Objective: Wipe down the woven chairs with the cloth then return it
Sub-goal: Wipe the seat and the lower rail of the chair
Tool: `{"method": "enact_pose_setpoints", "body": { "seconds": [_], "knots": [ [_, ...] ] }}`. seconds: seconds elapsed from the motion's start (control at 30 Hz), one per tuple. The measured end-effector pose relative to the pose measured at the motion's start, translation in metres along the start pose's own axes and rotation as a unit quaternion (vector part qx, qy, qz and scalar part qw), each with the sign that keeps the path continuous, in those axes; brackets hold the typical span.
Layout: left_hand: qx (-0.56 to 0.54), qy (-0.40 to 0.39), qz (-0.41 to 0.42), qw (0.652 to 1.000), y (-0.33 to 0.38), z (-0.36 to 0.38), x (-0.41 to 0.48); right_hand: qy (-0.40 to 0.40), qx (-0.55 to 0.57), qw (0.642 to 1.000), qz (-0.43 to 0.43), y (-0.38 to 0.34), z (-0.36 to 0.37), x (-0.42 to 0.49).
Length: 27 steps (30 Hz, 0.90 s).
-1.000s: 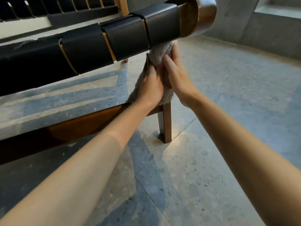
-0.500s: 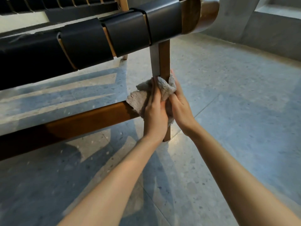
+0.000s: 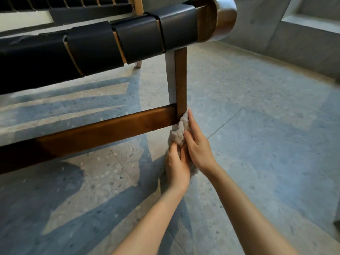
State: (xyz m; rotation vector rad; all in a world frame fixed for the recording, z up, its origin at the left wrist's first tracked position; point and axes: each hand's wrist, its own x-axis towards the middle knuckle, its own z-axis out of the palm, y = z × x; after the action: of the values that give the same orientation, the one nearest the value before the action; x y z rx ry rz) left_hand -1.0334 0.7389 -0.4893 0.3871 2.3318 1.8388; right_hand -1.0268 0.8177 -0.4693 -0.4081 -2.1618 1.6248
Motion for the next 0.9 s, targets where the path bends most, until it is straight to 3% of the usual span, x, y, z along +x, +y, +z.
{"method": "enact_pose_setpoints", "body": {
  "seconds": [0.13,0.33,0.5,0.7,0.9],
  "knots": [
    [-0.009,0.023,-0.024,0.999,0.007,0.006,0.023,-0.002,-0.03,0.999,-0.032,-0.008,-0.003,0.017],
    [0.02,-0.014,-0.046,0.999,-0.005,0.007,0.05,-0.027,-0.002,0.999,-0.036,-0.004,-0.002,0.032],
    [0.035,-0.051,-0.033,0.998,-0.029,0.007,0.05,-0.023,0.086,0.994,0.058,0.027,0.014,0.018],
    [0.034,-0.128,-0.103,0.986,-0.054,0.009,0.034,-0.009,0.095,0.988,0.124,0.047,0.023,-0.004],
    [-0.028,-0.096,-0.049,0.994,-0.036,0.003,0.037,-0.025,0.101,0.992,0.065,0.021,0.013,0.004]
  ]
}}
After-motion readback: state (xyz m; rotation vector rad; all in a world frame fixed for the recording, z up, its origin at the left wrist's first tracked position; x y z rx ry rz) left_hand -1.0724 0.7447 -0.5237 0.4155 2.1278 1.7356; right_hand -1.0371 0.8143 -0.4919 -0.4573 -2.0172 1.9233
